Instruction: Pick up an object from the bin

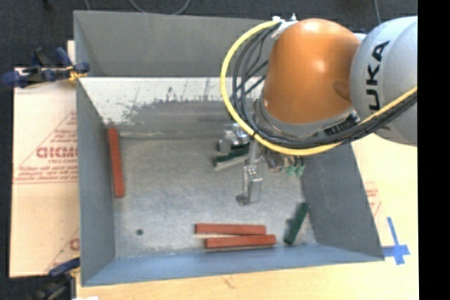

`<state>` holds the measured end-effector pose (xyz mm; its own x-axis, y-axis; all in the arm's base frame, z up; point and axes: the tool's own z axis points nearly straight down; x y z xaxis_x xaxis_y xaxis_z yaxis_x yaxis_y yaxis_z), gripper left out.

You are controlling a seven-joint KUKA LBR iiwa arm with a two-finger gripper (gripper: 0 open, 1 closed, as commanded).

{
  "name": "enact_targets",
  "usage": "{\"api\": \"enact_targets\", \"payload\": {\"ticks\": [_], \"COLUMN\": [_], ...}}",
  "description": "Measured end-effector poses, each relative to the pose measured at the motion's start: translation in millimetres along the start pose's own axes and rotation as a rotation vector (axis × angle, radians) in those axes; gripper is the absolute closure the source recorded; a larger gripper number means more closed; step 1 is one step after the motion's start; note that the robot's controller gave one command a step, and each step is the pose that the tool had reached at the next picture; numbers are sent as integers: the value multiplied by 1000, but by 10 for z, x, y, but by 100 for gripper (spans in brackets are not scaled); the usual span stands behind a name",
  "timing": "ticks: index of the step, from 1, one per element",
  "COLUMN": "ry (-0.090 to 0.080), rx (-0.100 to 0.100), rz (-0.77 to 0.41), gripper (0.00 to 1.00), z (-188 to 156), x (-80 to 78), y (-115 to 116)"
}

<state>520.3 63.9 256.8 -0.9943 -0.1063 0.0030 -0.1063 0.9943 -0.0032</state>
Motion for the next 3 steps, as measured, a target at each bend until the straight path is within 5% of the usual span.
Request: {"api": "enact_targets", "payload": {"ticks": [1, 2, 3], "ry": [-2, -11, -3], "rx": [-2, 4, -6], "rz": [-406, -933, -1077], "gripper": [0, 0, 0], "z": [1887, 415, 1299], "x": [-25, 43, 85], "y": [-578, -1158, -1318]}}
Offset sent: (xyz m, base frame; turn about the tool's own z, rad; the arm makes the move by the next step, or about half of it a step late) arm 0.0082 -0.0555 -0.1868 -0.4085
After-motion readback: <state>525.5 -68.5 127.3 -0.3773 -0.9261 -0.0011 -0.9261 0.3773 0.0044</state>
